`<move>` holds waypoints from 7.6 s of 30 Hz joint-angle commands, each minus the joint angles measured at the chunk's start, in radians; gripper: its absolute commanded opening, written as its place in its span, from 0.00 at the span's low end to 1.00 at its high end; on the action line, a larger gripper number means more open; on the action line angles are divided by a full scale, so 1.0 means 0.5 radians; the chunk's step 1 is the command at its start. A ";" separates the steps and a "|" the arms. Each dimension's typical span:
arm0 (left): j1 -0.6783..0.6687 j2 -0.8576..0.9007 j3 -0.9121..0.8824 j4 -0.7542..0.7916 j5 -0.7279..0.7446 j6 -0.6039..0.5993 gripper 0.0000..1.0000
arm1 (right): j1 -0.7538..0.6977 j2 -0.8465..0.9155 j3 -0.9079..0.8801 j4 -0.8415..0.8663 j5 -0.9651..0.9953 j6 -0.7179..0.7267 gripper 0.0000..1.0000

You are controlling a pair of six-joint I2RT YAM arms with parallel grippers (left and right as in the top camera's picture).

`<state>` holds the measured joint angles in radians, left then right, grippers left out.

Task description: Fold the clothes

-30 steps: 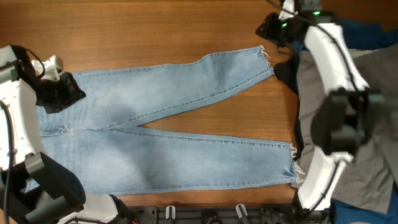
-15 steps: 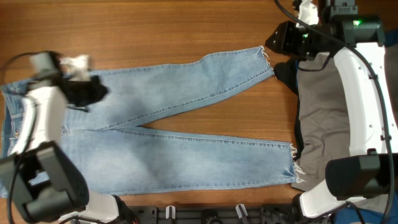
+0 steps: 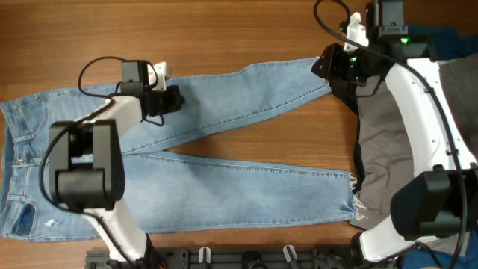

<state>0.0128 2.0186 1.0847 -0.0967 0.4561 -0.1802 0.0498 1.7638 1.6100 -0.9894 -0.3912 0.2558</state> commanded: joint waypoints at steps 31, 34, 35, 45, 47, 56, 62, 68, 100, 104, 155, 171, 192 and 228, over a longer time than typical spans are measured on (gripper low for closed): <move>0.511 -0.230 1.557 -2.756 -0.234 0.263 0.08 | 0.028 1.212 -0.388 1.820 0.261 0.887 0.04; 0.556 -0.230 1.558 -2.721 -0.233 0.244 0.15 | -0.011 1.272 -0.210 2.016 0.374 1.035 0.04; 0.576 -0.230 1.558 -2.710 -0.215 0.225 0.16 | -0.029 1.276 -0.140 2.120 0.385 1.044 0.04; 0.600 -0.230 1.558 -2.927 -0.325 0.229 0.13 | -0.112 1.205 0.636 1.160 -0.159 0.689 0.17; 0.600 -0.230 1.558 -2.936 -0.324 0.236 0.13 | -0.112 1.197 0.647 0.700 -0.143 0.687 0.27; 0.600 -0.230 1.558 -2.890 -0.326 0.249 0.18 | 0.027 1.250 0.446 0.492 0.411 0.744 0.04; 0.600 -0.230 1.558 -2.875 -0.378 0.249 0.20 | 0.006 1.601 0.419 1.474 0.188 1.098 0.04; 0.623 -0.230 1.558 -2.876 -0.537 0.249 0.16 | -0.188 1.339 0.548 1.757 -0.254 0.924 0.04; 1.694 -0.837 1.549 -2.907 -0.436 0.049 0.54 | 0.482 0.099 -1.676 0.649 0.404 1.039 0.06; 1.698 -0.837 1.406 -2.850 -0.444 -0.025 0.67 | 0.229 0.100 -1.641 1.047 0.350 1.023 0.04; 2.492 -0.199 -0.109 -0.994 -0.891 -0.327 0.04 | 0.166 -0.569 -1.156 0.015 0.524 0.916 0.38; 2.492 -0.200 -0.108 -1.079 -0.891 -0.328 0.04 | -0.426 -0.206 -1.495 0.233 0.530 0.954 0.55; 2.492 -0.992 0.072 -1.604 -0.824 -0.378 0.04 | -0.426 -0.835 -0.541 -0.434 0.307 0.536 0.04; 1.762 -0.949 0.108 -1.042 -1.225 -0.440 0.04 | -0.053 0.643 0.098 1.361 0.152 0.801 0.04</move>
<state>0.9390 1.4769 1.1141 -0.6666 -0.1104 -0.3992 0.0101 2.0422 1.6428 -0.3866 -0.2810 0.6430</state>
